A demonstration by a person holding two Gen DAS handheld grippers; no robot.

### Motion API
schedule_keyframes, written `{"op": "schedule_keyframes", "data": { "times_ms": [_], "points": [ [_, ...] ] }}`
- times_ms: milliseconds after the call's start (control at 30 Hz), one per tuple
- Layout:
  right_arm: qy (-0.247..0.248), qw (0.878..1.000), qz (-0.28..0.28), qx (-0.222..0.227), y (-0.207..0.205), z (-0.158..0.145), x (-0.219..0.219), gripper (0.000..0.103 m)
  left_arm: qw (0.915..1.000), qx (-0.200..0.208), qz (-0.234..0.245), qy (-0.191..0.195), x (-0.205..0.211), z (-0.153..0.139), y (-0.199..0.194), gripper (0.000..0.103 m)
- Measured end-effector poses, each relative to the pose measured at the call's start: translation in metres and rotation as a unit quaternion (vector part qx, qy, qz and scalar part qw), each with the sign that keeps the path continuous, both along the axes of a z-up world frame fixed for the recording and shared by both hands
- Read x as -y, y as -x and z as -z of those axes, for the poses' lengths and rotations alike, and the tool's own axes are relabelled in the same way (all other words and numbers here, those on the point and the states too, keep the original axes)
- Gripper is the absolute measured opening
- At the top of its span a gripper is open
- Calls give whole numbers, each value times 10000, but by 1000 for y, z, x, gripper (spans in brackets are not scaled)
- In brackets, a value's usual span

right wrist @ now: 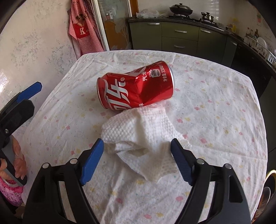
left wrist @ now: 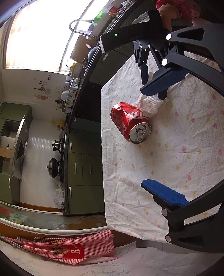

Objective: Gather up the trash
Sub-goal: 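Reach the right gripper to the white tissue beside the can and grasp it, then carry the white tissue with the right gripper and drop it into the bin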

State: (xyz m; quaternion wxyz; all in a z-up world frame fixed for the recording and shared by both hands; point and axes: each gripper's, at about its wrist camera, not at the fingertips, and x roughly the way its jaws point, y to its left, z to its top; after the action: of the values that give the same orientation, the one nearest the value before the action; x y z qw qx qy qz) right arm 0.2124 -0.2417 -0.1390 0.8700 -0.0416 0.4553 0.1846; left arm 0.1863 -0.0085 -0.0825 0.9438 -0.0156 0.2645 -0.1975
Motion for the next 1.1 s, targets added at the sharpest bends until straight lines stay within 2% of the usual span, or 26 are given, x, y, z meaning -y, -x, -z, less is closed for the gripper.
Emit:
{"op": "schedule_keyframes", "data": {
  "times_ms": [67, 233, 300, 367, 633, 833, 967, 1100],
  "points": [
    [75, 10000, 26, 4, -3, 2, -4, 74, 10000, 23, 17, -35, 2, 0, 1, 96],
    [120, 9999, 22, -36, -6, 3, -8, 52, 9999, 54, 23, -87, 4, -1, 3, 96],
    [113, 9999, -2, 1, -4, 1, -7, 30, 9999, 49, 28, -83, 4, -1, 3, 96],
    [56, 10000, -37, 45, 0, -2, -5, 14, 9999, 53, 22, -91, 4, -1, 3, 96],
    [-240, 9994, -134, 201, 22, -22, 6, 11, 9999, 39, 20, -94, 4, -1, 2, 96],
    [-398, 9981, -68, 466, 56, -46, 27, 11, 9999, 32, 32, -109, 4, 0, 2, 96],
    [-482, 9961, 173, 718, 83, -64, 54, 11, 9999, 31, 57, -153, 5, 2, 1, 96],
    [-456, 9925, 652, 926, 105, -81, 96, 11, 9997, 23, 82, -210, 8, 3, 1, 96]
  ]
}}
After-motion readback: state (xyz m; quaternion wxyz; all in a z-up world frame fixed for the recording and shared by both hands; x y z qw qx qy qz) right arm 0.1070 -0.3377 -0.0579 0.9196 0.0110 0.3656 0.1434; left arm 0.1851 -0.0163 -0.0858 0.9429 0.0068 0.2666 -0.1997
